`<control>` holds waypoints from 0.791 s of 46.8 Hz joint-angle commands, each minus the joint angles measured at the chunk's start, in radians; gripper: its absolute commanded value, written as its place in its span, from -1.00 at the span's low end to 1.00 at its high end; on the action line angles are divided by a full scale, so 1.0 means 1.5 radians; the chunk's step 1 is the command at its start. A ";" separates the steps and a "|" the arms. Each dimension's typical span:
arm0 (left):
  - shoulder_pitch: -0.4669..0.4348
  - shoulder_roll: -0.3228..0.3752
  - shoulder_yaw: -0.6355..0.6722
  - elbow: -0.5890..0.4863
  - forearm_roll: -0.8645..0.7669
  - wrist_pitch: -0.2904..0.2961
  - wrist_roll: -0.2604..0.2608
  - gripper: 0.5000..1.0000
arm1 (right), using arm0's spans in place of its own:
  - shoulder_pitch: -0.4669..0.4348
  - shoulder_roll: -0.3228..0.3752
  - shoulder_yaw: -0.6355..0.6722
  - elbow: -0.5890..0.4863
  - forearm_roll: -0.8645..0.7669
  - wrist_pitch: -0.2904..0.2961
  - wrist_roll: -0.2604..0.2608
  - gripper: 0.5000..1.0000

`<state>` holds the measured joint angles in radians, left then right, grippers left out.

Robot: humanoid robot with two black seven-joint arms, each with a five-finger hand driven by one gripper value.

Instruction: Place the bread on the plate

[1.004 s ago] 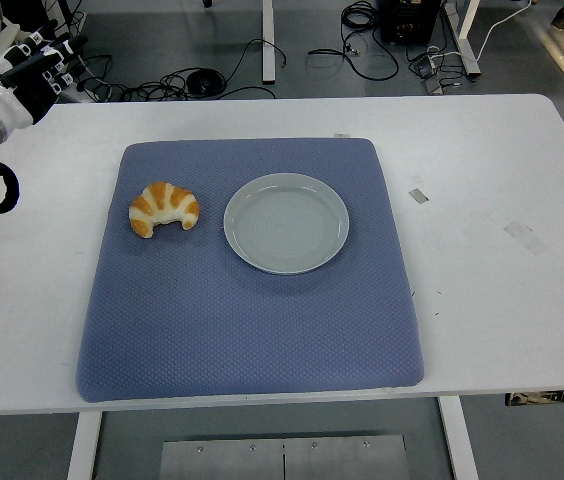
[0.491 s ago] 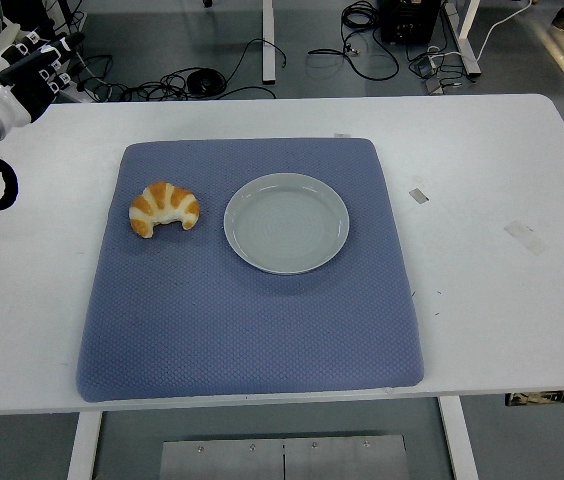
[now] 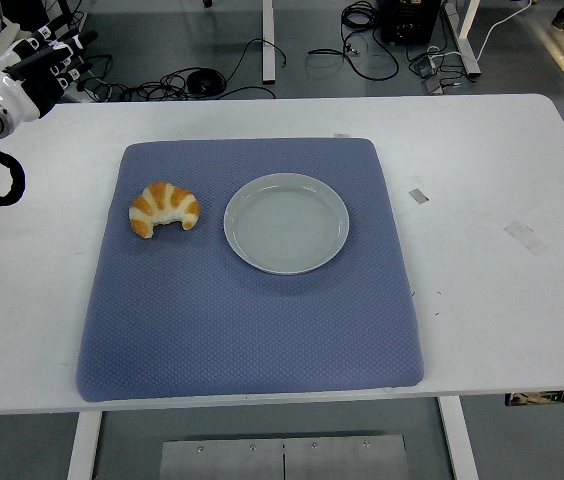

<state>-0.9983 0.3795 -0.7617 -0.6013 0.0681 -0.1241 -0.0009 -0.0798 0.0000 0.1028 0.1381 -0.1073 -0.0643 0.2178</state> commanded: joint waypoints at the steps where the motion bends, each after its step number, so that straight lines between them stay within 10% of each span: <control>1: 0.000 0.000 0.005 -0.001 0.002 0.000 0.001 0.96 | 0.000 0.000 0.000 0.000 0.000 0.000 0.000 1.00; 37: -0.013 0.041 0.130 -0.084 0.003 -0.009 -0.006 0.96 | 0.000 0.000 0.000 0.000 0.000 0.000 0.000 1.00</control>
<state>-1.0177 0.4336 -0.5756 -0.6933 0.0695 -0.1373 -0.0097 -0.0797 0.0000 0.1028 0.1381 -0.1069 -0.0646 0.2178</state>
